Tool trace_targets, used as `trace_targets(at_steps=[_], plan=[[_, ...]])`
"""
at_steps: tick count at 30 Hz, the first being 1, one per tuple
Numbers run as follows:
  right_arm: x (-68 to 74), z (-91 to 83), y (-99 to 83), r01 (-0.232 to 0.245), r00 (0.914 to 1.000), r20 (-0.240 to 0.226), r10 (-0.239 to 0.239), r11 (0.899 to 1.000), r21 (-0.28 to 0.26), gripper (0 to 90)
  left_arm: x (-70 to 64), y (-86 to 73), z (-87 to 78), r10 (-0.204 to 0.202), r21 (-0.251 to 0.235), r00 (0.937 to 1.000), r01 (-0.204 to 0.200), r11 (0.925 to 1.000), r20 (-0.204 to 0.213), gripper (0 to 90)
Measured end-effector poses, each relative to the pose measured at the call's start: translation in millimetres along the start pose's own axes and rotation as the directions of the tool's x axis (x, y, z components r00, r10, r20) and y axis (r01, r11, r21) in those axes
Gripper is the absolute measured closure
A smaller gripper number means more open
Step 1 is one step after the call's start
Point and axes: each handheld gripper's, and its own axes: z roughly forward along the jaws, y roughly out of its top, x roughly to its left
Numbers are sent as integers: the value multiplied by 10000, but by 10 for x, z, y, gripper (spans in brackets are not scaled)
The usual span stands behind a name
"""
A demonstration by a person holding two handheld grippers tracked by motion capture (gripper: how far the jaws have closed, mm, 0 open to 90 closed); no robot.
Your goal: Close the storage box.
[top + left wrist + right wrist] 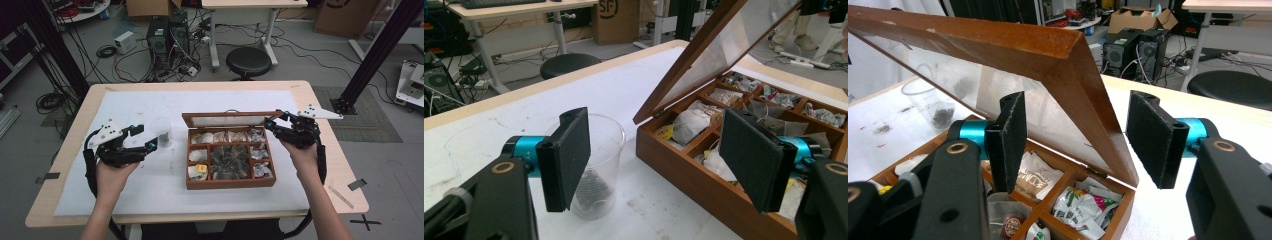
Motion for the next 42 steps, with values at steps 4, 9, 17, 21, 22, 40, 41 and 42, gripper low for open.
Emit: trace_targets(at_steps=[4,9,17,21,22,40,41,42], plan=[[16,-23,-14,66,10000,8,-66,9999,104,424,6,-8,-4,-31,-18,10000,31,10000,-3,288],[31,-50,-58,22,10000,-66,-21,9999,112,422,13,-21,3,-63,13,10000,63,10000,12,288],[77,-96,-137,129,9999,0,-129,9999,99,422,14,-20,-5,-66,-25,10000,66,10000,33,288],[108,-126,-178,245,9996,136,-246,9996,113,416,16,-24,-5,-83,-4,10000,83,10000,37,288],[114,-133,-187,255,9995,157,-257,9996,107,415,15,-25,-4,-75,-15,10000,75,10000,37,288],[178,-237,-346,301,9986,435,-315,9990,323,371,-11,-29,14,-22,-9,10000,22,10000,79,288],[184,-241,-355,262,9987,433,-277,9991,343,371,-10,-29,14,-21,-5,10000,22,10000,74,288],[186,-245,-364,289,9986,424,-304,9989,365,371,-10,-30,14,-24,2,10000,24,10000,78,288]])
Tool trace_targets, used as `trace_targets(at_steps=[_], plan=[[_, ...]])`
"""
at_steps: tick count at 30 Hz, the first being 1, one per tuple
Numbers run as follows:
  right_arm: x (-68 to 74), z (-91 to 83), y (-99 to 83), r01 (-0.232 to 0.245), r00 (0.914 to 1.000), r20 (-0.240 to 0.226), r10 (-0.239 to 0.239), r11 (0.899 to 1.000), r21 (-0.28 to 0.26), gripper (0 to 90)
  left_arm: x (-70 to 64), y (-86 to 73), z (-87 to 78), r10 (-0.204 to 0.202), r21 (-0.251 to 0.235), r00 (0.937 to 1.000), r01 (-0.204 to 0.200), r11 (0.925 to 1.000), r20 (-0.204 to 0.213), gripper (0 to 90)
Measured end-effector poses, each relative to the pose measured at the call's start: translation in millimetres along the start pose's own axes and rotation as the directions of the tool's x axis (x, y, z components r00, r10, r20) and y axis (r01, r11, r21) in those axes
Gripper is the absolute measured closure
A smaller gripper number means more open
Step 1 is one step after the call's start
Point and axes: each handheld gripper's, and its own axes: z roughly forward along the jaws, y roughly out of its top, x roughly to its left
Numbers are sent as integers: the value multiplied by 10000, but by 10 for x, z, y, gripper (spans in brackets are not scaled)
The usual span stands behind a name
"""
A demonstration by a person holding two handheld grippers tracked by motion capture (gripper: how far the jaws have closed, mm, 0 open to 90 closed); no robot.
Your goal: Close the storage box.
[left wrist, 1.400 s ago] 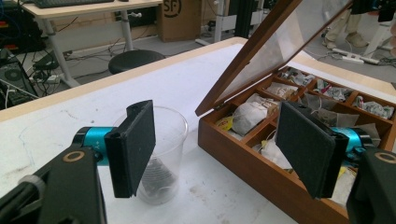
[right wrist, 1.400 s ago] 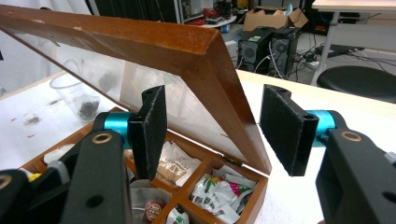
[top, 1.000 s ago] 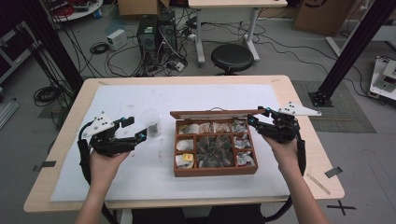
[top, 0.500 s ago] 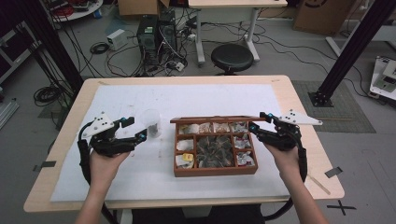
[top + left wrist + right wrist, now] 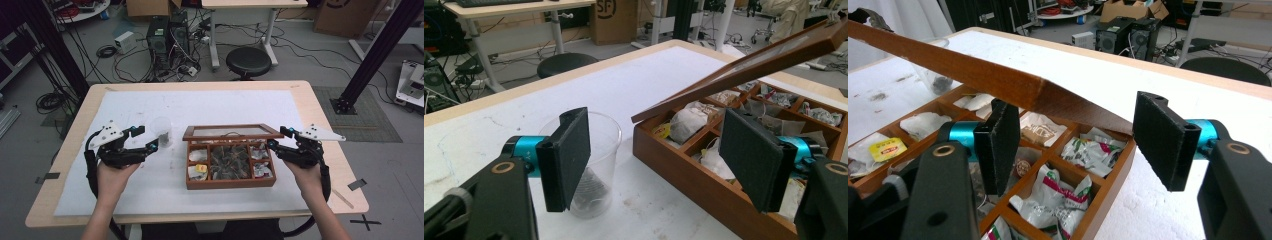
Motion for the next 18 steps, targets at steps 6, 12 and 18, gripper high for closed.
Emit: trace_targets(at_steps=[6,12,18], plan=[[24,-21,-59,-164,9999,2,164,9997,157,365,-5,2,-2,21,23,10000,-21,10000,23,288],[39,-34,-156,-397,9992,2,397,9983,417,363,-15,-2,8,8,19,10000,-8,10000,46,288],[39,-38,-237,-704,9973,-144,715,9955,630,368,-20,-5,12,22,36,10000,-22,10000,59,288]])
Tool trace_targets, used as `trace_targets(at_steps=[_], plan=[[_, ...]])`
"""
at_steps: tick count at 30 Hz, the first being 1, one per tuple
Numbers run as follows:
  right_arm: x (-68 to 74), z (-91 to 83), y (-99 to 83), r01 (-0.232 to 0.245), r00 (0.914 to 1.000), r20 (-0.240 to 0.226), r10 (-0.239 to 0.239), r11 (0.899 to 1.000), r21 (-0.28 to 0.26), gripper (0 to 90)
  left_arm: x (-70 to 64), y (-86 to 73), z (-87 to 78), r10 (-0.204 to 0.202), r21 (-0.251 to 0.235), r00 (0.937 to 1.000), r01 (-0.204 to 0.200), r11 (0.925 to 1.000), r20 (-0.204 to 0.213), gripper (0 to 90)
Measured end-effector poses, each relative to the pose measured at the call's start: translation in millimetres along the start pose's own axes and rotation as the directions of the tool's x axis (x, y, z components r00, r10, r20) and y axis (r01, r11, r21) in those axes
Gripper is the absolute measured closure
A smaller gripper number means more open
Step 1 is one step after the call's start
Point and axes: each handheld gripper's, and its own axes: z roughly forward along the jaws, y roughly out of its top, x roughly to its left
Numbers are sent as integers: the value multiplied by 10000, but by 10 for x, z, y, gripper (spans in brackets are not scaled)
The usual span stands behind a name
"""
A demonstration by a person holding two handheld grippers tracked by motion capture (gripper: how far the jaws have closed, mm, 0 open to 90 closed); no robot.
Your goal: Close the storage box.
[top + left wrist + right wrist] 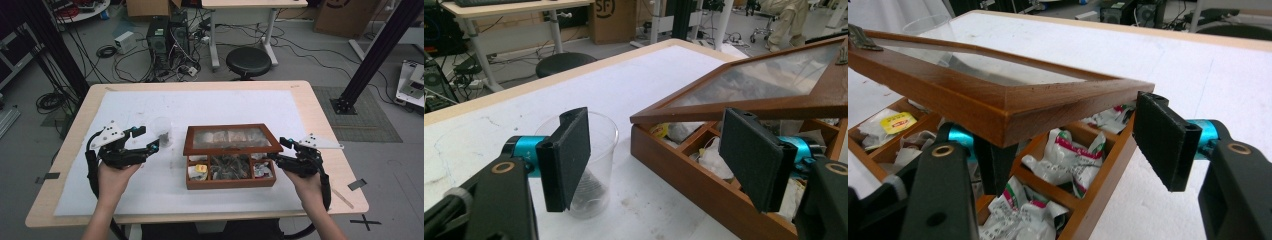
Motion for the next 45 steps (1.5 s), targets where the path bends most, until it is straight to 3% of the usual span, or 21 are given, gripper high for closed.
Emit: trace_targets(at_steps=[13,26,45], plan=[[19,1,-142,-268,9995,-156,272,9993,254,387,-5,-9,12,-6,26,10000,6,10000,21,288],[51,-32,-261,126,9981,-598,-112,9997,222,421,-3,-25,23,-27,110,10000,27,9999,35,288],[125,-81,-472,515,9944,-969,-419,9937,992,431,-32,-49,69,-25,243,9999,22,9997,106,288]])
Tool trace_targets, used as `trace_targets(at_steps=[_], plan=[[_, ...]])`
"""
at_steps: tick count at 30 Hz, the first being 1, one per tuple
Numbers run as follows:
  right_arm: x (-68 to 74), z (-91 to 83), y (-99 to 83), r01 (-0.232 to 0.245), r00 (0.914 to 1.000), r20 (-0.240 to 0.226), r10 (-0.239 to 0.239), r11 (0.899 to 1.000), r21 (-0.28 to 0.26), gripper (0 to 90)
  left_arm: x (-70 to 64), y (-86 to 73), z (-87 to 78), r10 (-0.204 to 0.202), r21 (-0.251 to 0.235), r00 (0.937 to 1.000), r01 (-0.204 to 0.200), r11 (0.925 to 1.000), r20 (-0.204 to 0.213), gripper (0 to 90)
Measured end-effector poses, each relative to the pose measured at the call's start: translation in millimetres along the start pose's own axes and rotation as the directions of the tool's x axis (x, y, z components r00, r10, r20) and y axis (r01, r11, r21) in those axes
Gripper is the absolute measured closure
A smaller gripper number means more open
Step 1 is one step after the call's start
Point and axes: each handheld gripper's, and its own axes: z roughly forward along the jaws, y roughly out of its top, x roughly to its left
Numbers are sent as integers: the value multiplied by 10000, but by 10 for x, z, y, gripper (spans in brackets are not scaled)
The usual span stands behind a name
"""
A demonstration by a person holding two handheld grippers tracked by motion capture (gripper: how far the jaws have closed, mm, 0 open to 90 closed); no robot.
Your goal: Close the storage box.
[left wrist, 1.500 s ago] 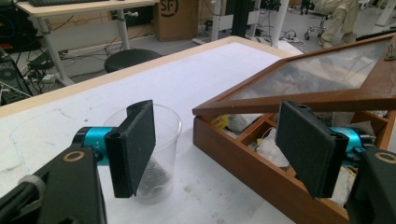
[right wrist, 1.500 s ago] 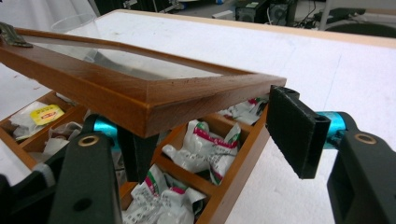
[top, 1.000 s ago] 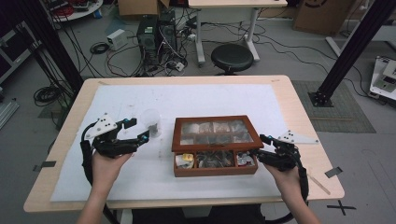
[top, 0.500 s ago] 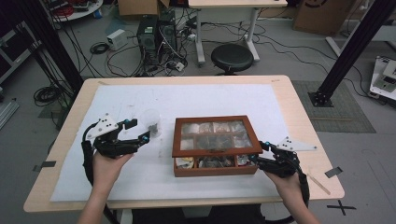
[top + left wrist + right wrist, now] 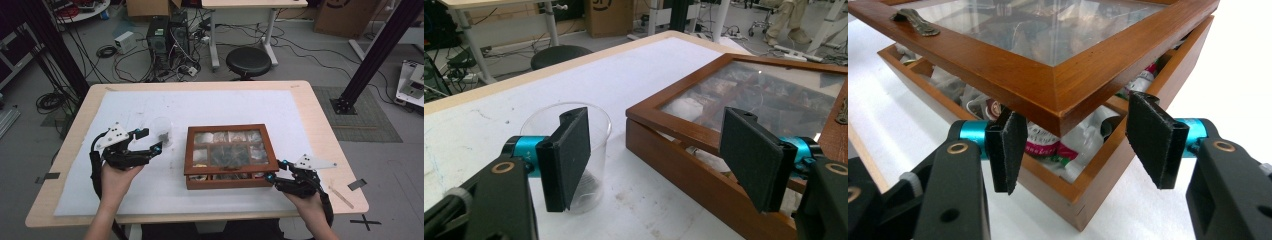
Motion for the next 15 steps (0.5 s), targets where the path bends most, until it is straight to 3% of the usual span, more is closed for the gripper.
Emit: trace_targets(at_steps=[15], plan=[[15,-17,-84,-62,10000,46,60,9989,470,433,0,-18,13,-36,72,10000,36,10000,9,288]])
